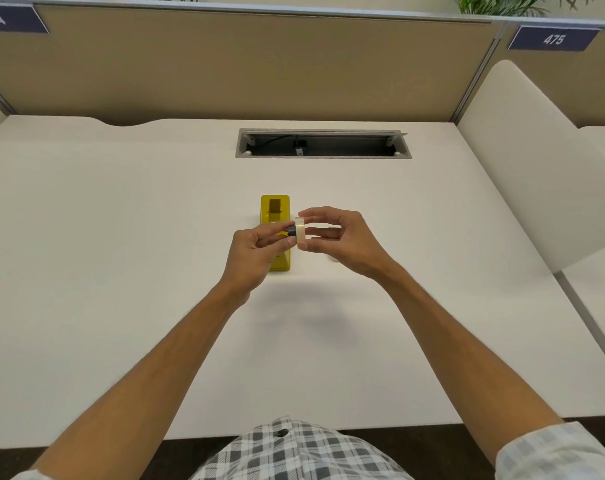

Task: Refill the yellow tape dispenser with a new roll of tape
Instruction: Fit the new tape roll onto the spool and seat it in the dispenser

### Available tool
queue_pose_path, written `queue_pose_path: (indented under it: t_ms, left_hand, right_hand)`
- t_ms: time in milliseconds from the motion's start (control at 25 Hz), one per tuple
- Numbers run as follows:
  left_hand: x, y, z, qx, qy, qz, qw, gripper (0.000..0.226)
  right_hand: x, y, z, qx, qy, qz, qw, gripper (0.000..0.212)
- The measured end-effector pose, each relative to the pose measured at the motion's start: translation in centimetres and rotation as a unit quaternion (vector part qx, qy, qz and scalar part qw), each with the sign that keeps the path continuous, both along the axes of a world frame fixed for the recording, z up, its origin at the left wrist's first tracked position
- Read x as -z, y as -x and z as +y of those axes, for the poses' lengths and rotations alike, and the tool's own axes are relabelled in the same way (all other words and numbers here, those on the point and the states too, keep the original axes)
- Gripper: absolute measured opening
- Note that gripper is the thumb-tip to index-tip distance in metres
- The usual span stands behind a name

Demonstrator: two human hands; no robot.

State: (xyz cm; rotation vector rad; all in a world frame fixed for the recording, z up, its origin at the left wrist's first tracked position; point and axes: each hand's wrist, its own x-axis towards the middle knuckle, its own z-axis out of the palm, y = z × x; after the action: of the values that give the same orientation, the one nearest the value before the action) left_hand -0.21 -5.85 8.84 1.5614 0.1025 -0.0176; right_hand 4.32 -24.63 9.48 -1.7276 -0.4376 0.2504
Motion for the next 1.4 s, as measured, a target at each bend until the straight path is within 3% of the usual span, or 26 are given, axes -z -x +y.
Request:
queue_pose_path:
  t_ms: [320, 680, 1000, 1400]
  left_hand:
    - [-0.2, 0.0, 0.0, 0.032, 0.022, 0.011, 0.999, 0.029]
    - [0.1, -0.3, 0.3, -0.007, -0.028, 0.005, 1.0, 0.024]
    - [0.2, -0.5, 1.1, -0.018, -0.021, 0.011, 1.0, 0.025]
    - [0.5, -1.6, 2.2, -0.022, -0.048, -0.012, 0.999, 0.025]
  right_hand:
    - [0.0, 0.2, 0.1, 0.009, 0.031, -0.025, 0.999, 0.048]
    - [0.3, 0.3, 1.1, 0.04, 0.037, -0.02, 0.998, 0.052]
    - [0.3, 0.2, 2.1, 0.05, 0.044, -0.013, 0.998, 0.032]
    - [1.0, -0.1, 3.8, 0.126, 0.02, -0.016, 0.992, 0.025]
